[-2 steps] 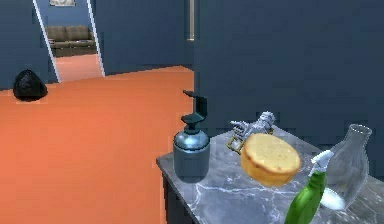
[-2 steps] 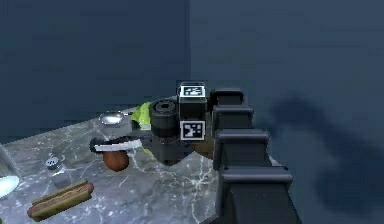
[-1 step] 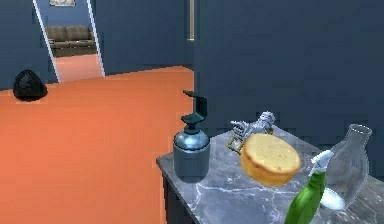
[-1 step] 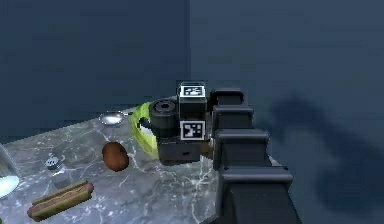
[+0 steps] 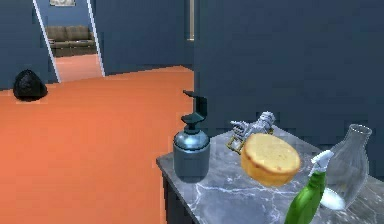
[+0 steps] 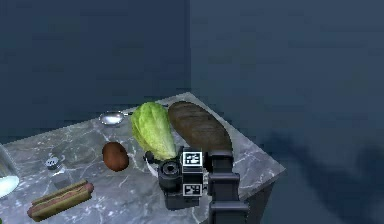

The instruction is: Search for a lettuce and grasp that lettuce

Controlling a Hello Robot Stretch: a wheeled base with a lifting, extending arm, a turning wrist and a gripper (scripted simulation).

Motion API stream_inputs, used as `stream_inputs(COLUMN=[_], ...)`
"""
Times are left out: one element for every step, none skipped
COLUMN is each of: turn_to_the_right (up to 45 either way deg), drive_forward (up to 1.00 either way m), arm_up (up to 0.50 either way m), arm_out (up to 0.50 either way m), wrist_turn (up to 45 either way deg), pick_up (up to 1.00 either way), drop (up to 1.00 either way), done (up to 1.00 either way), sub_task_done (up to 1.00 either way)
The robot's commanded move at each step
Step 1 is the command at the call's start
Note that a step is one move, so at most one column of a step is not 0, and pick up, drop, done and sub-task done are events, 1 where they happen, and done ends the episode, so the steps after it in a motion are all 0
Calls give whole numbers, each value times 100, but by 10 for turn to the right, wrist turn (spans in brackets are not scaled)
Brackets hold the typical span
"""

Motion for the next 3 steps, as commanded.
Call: stream_inputs(turn_to_the_right=[0, 0, 0], drive_forward=[0, 0, 0], arm_up=[0, 10, 0], arm_out=[0, 0, 0], wrist_turn=[0, 0, 0], pick_up=[100, 0, 0], drop=[0, 0, 0], done=[0, 0, 100], sub_task_done=[0, 0, 0])
